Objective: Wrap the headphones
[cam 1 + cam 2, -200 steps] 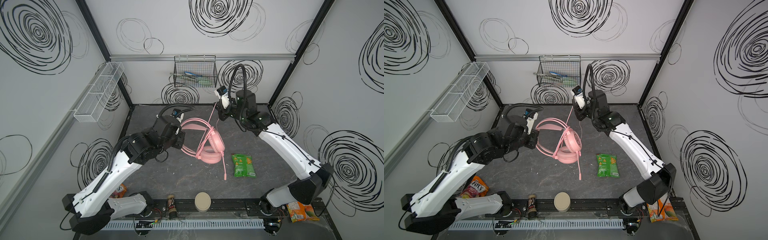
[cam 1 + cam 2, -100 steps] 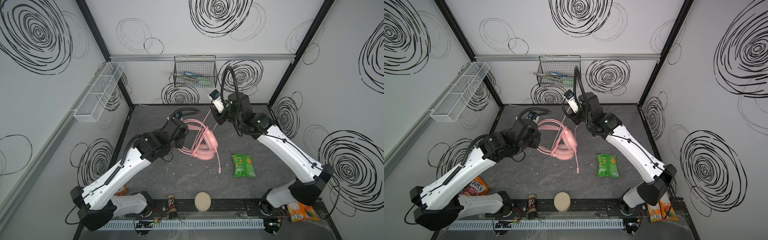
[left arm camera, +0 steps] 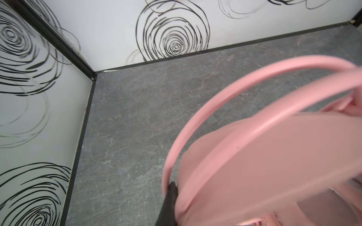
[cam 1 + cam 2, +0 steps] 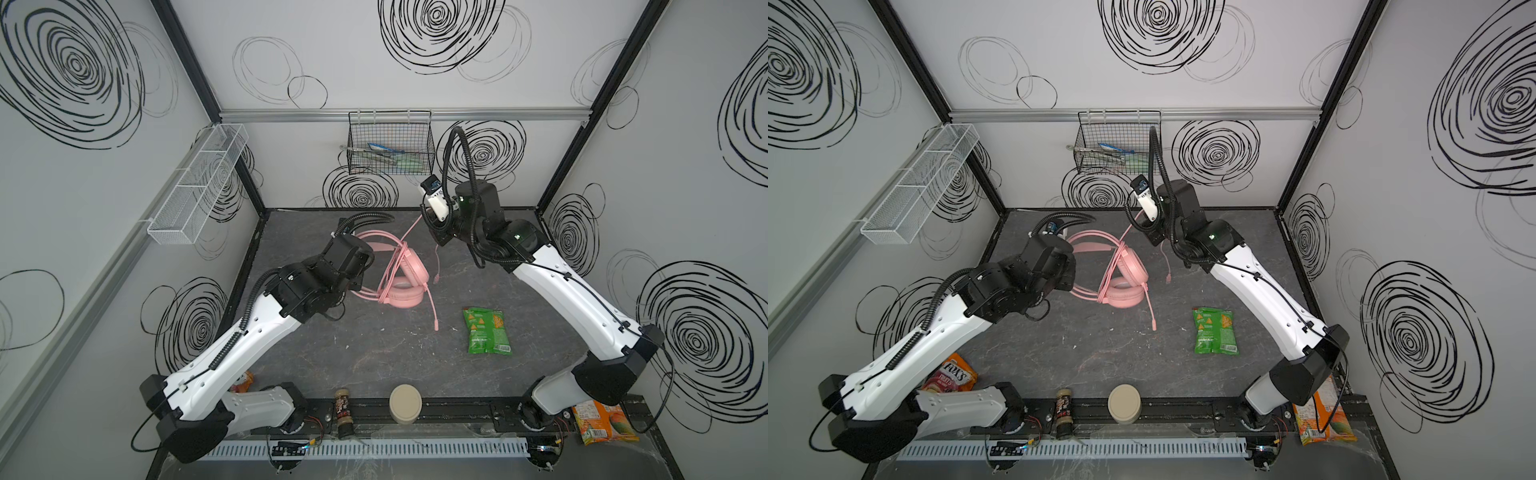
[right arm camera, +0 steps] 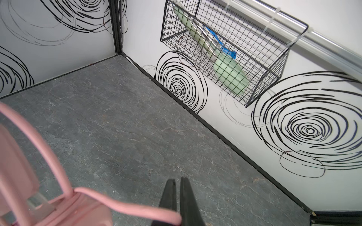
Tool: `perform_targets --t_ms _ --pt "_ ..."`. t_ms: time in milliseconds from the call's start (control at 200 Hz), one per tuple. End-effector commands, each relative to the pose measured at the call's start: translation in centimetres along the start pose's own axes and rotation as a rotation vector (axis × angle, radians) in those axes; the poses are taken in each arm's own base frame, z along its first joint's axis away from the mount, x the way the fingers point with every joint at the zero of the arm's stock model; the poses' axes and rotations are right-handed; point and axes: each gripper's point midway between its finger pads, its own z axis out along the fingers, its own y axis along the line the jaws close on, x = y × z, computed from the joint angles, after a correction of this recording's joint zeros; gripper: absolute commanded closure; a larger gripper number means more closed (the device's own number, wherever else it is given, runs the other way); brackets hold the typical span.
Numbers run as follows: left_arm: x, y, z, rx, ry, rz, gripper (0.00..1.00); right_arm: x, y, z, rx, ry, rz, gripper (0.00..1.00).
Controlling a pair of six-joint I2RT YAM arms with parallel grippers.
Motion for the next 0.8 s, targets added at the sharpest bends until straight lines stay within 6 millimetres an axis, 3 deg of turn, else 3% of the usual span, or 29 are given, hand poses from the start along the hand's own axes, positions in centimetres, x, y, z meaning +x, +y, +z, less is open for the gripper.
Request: perform_targets --t_ms 0,235,420,585,790 --pt "-2.3 2.6 -0.9 -0.147 -0.100 -0.050 1.00 -2.8 0.0 -2.1 0.029 -0.074 0.003 1.00" --pt "-4.5 3.5 -0.4 -0.264 -0.153 -0.075 1.00 -3.6 2.7 -3.4 0.006 -0.080 -0.022 1.00" --pt "-6.7 3.5 0.9 -0.234 -0.193 -0.215 1.00 -3.5 4.5 -4.0 0.002 -0.052 -0.043 1.00" --pt "-9.4 3.7 0.6 -0.228 -0.254 -0.330 1.00 -3.4 4.3 -4.4 0.031 -0.043 -0.037 1.00" --pt "-11.8 6.8 -1.5 -0.313 -0.344 -0.404 1.00 -3.6 2.2 -5.0 0.141 -0.039 -0.066 1.00"
